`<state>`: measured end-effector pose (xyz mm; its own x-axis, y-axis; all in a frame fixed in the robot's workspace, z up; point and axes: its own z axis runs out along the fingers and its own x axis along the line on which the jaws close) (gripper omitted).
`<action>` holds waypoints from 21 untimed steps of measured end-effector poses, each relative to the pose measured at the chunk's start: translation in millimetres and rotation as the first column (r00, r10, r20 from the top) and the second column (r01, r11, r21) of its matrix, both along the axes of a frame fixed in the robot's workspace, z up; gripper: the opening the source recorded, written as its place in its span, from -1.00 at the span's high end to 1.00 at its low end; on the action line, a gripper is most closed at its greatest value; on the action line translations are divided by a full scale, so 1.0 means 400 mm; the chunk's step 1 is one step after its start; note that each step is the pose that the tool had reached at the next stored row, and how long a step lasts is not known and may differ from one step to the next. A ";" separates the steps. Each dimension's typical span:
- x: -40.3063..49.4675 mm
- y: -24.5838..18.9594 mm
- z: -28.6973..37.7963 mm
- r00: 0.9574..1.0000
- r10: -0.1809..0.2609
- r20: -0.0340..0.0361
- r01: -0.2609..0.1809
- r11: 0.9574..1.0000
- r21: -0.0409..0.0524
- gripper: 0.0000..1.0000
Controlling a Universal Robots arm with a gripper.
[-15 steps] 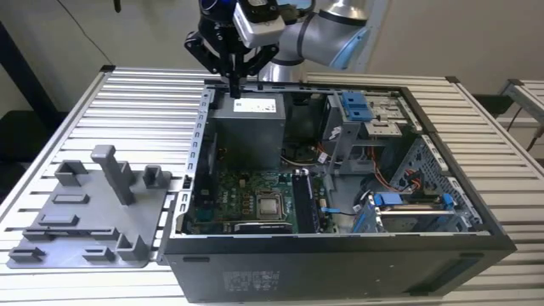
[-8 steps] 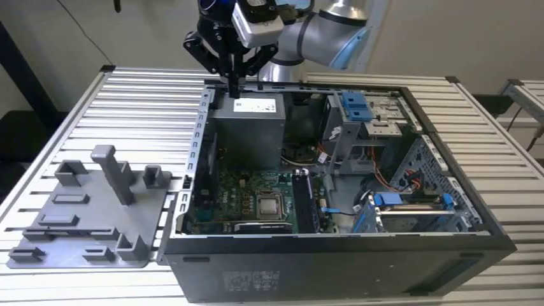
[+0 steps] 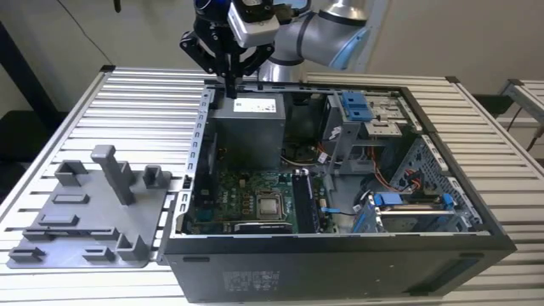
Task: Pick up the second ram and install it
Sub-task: 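Reach for the second ram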
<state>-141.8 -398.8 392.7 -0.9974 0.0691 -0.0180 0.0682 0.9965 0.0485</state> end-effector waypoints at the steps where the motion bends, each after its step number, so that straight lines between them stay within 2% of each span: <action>1: -0.003 0.000 0.000 1.000 0.000 0.000 0.000 1.000 0.000 0.79; 4: -0.016 0.000 0.000 1.000 0.000 0.000 0.000 1.000 0.000 0.79; 21: -0.137 0.000 0.000 1.000 0.002 0.000 -0.002 1.000 0.000 0.79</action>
